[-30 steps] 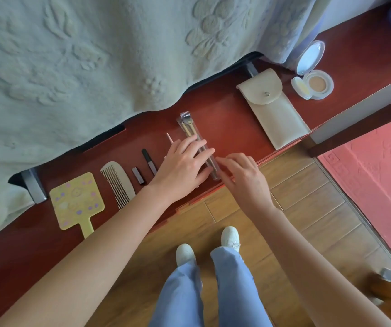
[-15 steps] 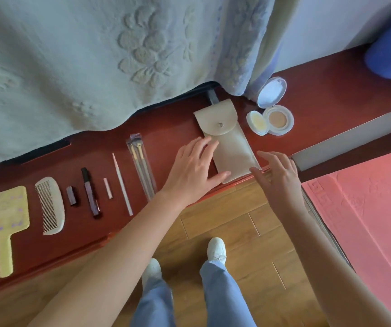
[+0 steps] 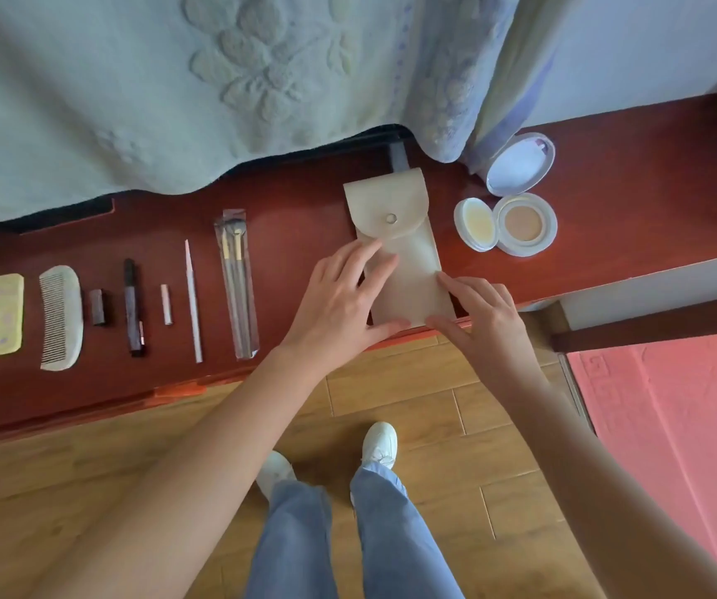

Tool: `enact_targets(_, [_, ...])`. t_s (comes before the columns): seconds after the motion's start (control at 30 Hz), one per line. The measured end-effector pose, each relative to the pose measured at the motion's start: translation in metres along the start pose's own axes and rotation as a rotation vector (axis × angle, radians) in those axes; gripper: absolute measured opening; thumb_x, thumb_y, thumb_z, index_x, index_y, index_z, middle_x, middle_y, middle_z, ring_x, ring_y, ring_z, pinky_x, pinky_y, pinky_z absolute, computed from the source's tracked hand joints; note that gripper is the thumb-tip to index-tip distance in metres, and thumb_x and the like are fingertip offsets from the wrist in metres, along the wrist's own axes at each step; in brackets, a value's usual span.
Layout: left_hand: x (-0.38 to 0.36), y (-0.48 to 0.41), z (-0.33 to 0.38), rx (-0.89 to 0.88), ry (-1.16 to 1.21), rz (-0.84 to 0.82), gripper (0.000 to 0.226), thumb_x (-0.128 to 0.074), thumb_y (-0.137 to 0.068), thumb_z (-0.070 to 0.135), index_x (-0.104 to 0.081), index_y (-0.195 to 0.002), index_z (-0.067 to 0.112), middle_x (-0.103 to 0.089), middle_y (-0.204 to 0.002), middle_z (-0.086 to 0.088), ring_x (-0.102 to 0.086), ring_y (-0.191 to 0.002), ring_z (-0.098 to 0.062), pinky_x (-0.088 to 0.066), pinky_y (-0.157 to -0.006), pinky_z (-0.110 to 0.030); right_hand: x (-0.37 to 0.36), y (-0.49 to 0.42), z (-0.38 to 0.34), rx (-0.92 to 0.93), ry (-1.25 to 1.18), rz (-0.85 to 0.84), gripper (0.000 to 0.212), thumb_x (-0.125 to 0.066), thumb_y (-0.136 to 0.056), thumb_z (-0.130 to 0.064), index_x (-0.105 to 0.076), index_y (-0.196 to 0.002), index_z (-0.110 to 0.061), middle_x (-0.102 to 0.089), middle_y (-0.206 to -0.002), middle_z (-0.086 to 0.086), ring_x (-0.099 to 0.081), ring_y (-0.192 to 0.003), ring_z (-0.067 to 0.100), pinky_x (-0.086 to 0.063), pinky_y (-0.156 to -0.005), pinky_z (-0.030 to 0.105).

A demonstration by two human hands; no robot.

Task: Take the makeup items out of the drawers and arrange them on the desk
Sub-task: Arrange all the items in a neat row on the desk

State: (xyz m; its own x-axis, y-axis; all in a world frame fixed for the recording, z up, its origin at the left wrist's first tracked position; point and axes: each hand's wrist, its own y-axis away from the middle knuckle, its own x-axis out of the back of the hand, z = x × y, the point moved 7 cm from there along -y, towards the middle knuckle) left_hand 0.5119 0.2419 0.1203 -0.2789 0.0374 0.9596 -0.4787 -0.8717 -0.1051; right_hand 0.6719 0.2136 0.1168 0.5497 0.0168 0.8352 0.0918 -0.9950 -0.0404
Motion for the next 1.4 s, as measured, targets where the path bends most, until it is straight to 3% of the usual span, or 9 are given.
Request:
enact_targets(0.4, [0.025,0.058,-0.056,0.075,-0.109,-0.03,0.077,-0.045,-0.078,0.068,-0.049,-0.131,0.013,-0.045,-0.141,-0.01,-0.036,-0.131,-0.029,-0.03,-0.107,-0.047,-0.043,-0.002,-0.068,0.224,0.038,-0.046,0.054,-0.071,-0.076,-0.038,-0.061,-0.117,-0.005,-0.064,-0.107,0.009,-0.057,-0.094,0.028,-0.053,-0.08,0.042])
enact_targets(0.83, [0.03,0.072,-0.072,0.152,-0.113,0.003,0.078,-0.052,-0.074,0.067,-0.05,-0.13,0.013,-0.048,-0.139,-0.012,-0.04,-0.13,-0.032,-0.031,-0.106,-0.049,-0.058,-0.009,-0.088,0.298,0.075,-0.03,0.054,-0.07,-0.075,-0.039,-0.063,-0.116,-0.004,-0.066,-0.106,0.009,-0.059,-0.093,0.029,-0.053,-0.08,0.04])
enact_targets(0.97, [0.031,0.068,-0.069,0.17,-0.086,0.021,0.08,-0.048,-0.074,0.071,-0.052,-0.128,0.012,-0.049,-0.137,-0.012,-0.041,-0.129,-0.031,-0.031,-0.107,-0.047,-0.053,-0.012,-0.082,0.263,0.043,-0.053,0.056,-0.07,-0.076,-0.04,-0.061,-0.12,-0.007,-0.063,-0.109,0.009,-0.054,-0.098,0.025,-0.051,-0.084,0.039])
enact_targets(1.13, [0.034,0.047,-0.047,0.112,-0.016,0.058,0.077,-0.047,-0.078,0.068,-0.05,-0.128,0.01,-0.05,-0.136,-0.011,-0.041,-0.128,-0.028,-0.031,-0.107,-0.044,-0.013,-0.007,-0.057,0.168,-0.014,0.049,0.057,-0.061,-0.078,-0.047,-0.06,-0.122,-0.011,-0.061,-0.11,0.005,-0.048,-0.097,0.018,-0.036,-0.089,0.021])
enact_targets(1.2, [0.031,0.03,-0.028,0.059,0.019,0.067,0.076,-0.05,-0.079,0.065,-0.05,-0.129,0.009,-0.051,-0.135,-0.011,-0.042,-0.127,-0.028,-0.032,-0.107,-0.043,0.007,-0.002,-0.038,0.12,-0.022,0.105,0.055,-0.067,-0.077,-0.043,-0.06,-0.121,-0.011,-0.061,-0.109,0.005,-0.049,-0.097,0.019,-0.032,-0.09,0.016])
enact_targets(1.4, [0.022,-0.025,0.029,0.055,0.21,0.12,0.074,-0.053,-0.078,0.058,-0.048,-0.131,0.007,-0.05,-0.133,-0.01,-0.044,-0.126,-0.025,-0.029,-0.108,-0.033,0.065,0.005,0.034,-0.032,-0.029,0.166,0.053,-0.076,-0.074,-0.03,-0.059,-0.122,-0.012,-0.061,-0.112,0.007,-0.053,-0.101,0.024,-0.032,-0.092,0.019])
